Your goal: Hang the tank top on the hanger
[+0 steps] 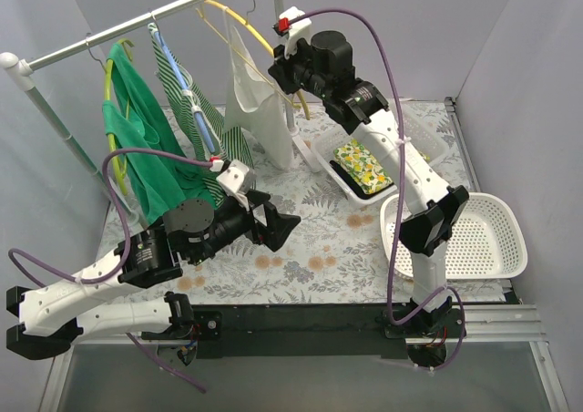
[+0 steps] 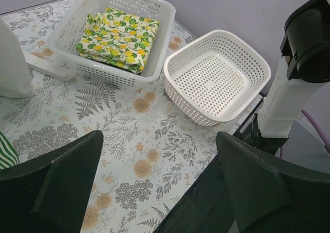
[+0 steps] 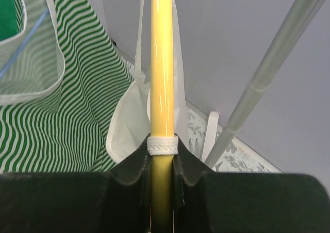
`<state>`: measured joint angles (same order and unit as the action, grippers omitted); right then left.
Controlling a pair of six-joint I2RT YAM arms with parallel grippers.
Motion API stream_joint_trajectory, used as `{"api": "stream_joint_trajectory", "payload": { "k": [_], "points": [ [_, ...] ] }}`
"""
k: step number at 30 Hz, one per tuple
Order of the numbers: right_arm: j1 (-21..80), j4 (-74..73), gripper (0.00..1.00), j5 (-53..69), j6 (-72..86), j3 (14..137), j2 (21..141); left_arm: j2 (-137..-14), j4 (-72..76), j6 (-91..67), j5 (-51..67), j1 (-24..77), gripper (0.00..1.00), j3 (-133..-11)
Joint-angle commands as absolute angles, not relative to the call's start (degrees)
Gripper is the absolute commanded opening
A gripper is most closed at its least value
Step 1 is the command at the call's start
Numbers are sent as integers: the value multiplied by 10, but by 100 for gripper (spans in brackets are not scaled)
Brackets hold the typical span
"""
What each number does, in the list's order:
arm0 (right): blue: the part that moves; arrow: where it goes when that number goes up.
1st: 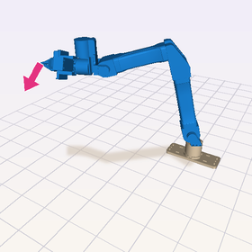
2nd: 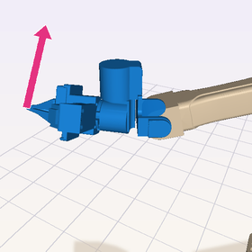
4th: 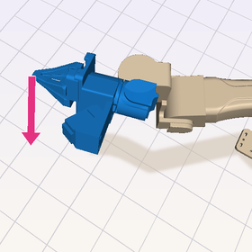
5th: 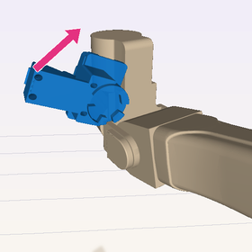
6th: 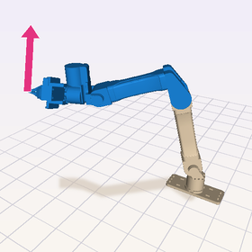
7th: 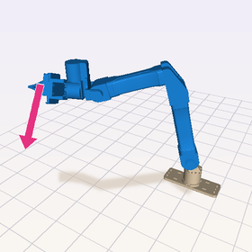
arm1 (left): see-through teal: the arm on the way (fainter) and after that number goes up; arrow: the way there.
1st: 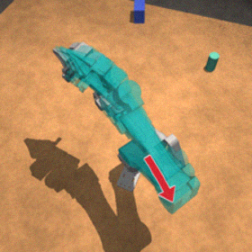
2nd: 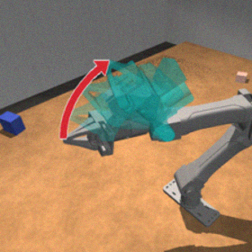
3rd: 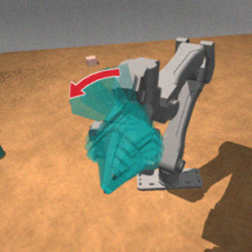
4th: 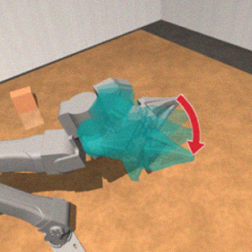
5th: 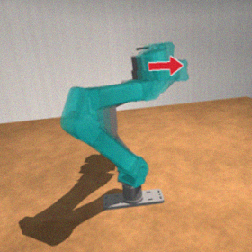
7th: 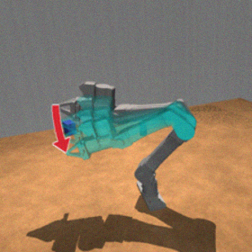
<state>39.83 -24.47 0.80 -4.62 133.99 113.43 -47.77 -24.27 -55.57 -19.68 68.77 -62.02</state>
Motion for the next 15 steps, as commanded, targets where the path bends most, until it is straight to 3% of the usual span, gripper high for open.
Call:
{"api": "stream_joint_trajectory", "payload": {
  "k": [1, 15],
  "points": [
    [399, -70, 1, 15, -30, 1384, 1142, -452, -251, -562, -208, 690, 92, -607],
    [410, 25, 1, 5, -12, 1403, 1207, -455, -246, -539, -218, 690, 92, -610]
  ]
}}
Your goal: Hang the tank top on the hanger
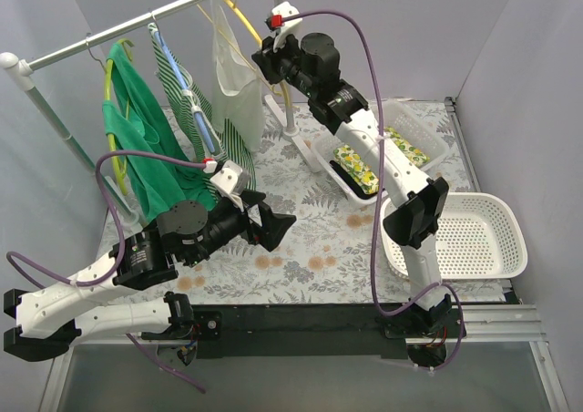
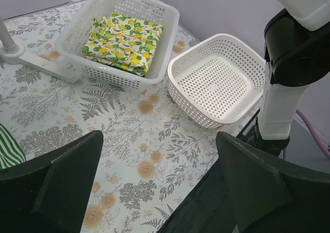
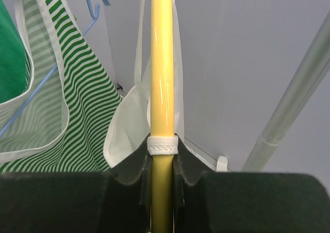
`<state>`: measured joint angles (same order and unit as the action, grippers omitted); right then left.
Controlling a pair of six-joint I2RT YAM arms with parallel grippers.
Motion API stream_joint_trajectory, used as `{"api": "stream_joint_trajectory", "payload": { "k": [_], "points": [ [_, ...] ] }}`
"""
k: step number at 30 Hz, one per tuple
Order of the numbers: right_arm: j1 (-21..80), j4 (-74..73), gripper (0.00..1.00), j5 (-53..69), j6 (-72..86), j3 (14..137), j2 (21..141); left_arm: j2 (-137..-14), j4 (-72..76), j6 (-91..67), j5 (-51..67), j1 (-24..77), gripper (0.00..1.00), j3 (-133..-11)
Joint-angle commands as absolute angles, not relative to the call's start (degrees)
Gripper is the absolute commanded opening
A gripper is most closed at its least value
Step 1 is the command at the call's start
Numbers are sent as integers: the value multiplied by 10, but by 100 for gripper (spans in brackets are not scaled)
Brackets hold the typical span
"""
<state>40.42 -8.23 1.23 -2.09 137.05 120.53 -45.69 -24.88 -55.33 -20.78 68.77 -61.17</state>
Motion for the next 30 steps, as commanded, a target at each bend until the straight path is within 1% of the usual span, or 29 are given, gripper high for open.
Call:
{"api": "stream_joint_trajectory", "payload": {
  "k": [1, 16, 30],
  "points": [
    [410, 28, 1, 4, -12, 1405, 1209, -455, -245, -537, -220, 690, 92, -610],
    [421, 84, 1, 9, -10, 1415, 1248, -444, -243, -526, -232, 690, 92, -608],
    [428, 98, 1, 12, -9, 1418, 1274, -432, -243, -526, -239, 690, 92, -603]
  ]
}}
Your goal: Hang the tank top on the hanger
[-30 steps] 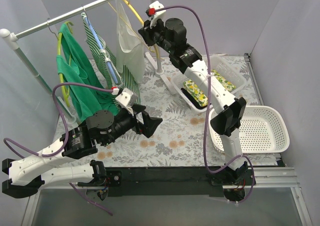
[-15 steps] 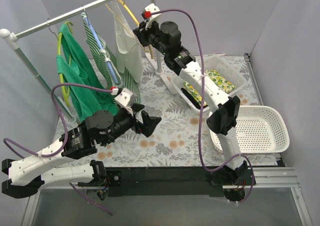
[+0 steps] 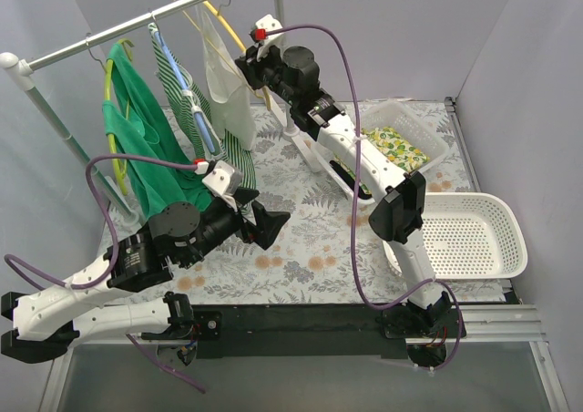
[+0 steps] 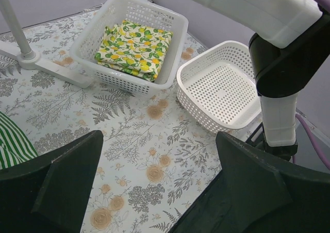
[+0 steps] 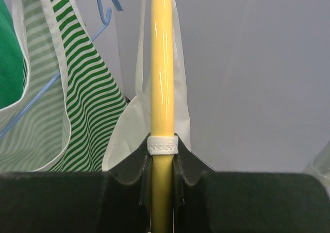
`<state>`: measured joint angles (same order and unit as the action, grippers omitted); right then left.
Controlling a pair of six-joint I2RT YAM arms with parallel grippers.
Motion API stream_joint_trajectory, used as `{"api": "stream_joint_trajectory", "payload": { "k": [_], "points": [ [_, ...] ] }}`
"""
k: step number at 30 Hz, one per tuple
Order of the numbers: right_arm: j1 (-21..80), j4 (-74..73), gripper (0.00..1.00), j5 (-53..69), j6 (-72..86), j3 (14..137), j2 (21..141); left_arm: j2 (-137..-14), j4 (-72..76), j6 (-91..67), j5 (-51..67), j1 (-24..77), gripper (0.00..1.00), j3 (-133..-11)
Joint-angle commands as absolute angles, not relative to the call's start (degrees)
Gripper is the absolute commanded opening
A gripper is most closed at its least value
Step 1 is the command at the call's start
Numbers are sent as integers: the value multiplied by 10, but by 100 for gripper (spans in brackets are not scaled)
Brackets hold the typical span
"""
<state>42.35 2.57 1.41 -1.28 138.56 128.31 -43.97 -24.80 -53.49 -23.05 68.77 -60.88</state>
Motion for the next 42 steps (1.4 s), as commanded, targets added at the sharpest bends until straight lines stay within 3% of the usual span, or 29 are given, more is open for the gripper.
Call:
{"api": "stream_joint_trajectory", "payload": {
  "k": [1, 26, 42],
  "points": [
    [429, 98, 1, 12, -8, 1417, 1275, -432, -243, -526, -239, 690, 92, -602],
    [432, 110, 2, 12, -4, 1416, 1284, -421, -245, -522, -247, 690, 93, -600],
    [432, 113, 48, 4, -18, 1376, 1214, -439, -248, -515, -251, 690, 93, -622]
  ]
}}
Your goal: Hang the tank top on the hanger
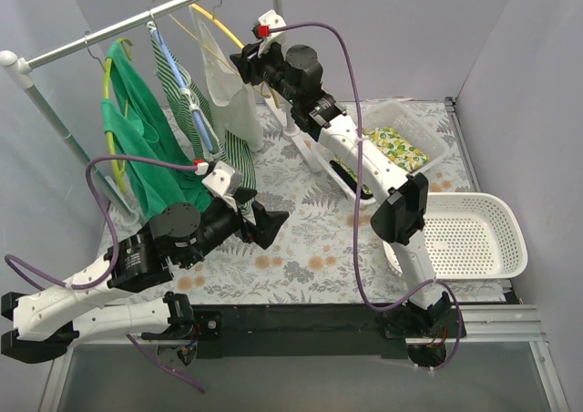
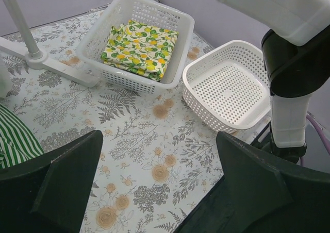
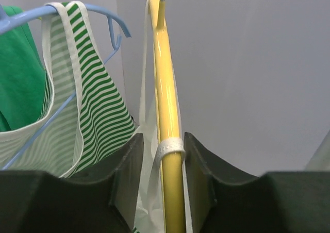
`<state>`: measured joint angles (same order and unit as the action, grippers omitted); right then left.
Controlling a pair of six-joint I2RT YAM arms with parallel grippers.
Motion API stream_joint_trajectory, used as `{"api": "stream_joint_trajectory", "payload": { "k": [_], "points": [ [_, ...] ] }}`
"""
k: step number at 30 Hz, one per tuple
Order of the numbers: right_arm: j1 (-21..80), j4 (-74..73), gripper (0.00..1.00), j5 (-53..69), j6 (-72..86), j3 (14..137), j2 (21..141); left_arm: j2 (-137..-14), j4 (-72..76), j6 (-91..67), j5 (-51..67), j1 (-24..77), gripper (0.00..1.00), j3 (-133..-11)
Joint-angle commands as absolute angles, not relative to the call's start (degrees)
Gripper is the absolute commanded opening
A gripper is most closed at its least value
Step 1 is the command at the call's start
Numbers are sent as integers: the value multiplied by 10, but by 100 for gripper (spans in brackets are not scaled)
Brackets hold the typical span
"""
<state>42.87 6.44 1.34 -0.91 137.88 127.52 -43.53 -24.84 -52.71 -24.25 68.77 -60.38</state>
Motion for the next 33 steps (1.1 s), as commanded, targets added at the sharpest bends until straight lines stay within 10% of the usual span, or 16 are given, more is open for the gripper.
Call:
{"api": "stream_joint_trajectory", "payload": {
  "k": [1, 18, 33],
  "points": [
    [432, 113, 50, 6, -18, 1369, 1209, -439, -248, -515, -252, 690, 93, -624],
    [432, 44, 99, 34, 75, 1155, 963, -491, -243, -549, -287, 690, 98, -652],
    [432, 1, 99, -147, 210, 559, 483, -607, -273, -694, -303, 689, 98, -633]
  ]
}}
